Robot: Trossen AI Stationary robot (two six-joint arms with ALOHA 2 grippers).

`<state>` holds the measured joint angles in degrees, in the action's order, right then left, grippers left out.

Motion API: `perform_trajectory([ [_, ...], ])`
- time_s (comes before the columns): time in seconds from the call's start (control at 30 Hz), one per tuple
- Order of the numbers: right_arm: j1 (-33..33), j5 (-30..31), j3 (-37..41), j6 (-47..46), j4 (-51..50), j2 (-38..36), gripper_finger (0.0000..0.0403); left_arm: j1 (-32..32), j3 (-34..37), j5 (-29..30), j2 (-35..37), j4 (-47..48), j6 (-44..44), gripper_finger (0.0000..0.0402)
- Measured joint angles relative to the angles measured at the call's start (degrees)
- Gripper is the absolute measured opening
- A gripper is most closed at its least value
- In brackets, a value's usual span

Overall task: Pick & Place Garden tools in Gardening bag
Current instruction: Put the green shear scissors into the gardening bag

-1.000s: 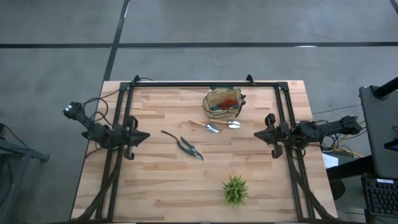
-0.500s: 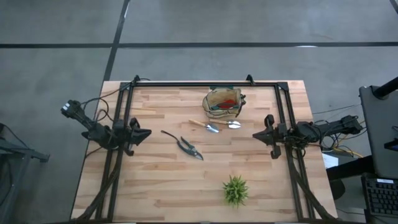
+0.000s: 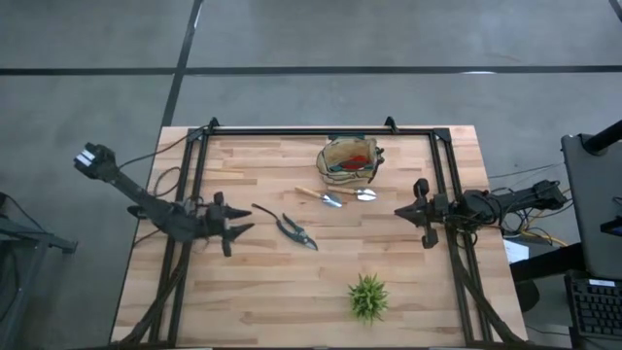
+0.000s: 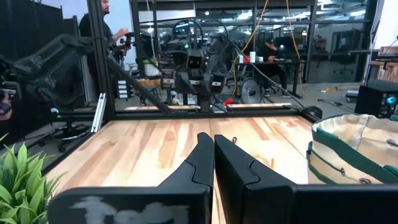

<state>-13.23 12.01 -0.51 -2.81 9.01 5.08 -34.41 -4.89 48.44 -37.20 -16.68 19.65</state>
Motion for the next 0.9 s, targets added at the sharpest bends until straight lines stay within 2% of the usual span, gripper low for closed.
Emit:
perform_trajectory([
  [0.1,0.00,0.01,0.00,0.07,0.00,0.00,0.0008,2.52,-3.96,-2.34,-5.16,5.53,0.16,0.0174],
  [0.2,0.00,0.01,0.00,0.23,0.00,0.00,0.0008,6.72,-9.19,-7.26,-9.68,14.40,1.37,0.0174],
  [0.3,0.00,0.01,0.00,0.01,-0.06,0.00,0.0008,12.08,-13.89,-11.83,-13.84,25.32,4.24,0.0174],
  [0.5,0.00,0.02,0.00,0.00,-0.25,0.00,0.0008,24.94,-22.80,-19.44,-18.93,42.86,4.72,0.0173],
  [0.67,0.00,0.02,-0.02,0.26,-0.25,0.00,0.0008,37.22,-25.05,-32.45,-22.96,43.40,-3.30,0.0164],
  [0.9,0.00,0.04,-0.02,0.25,-0.25,-0.02,0.0008,48.16,-25.39,-41.25,-29.19,43.21,-10.13,0.0151],
])
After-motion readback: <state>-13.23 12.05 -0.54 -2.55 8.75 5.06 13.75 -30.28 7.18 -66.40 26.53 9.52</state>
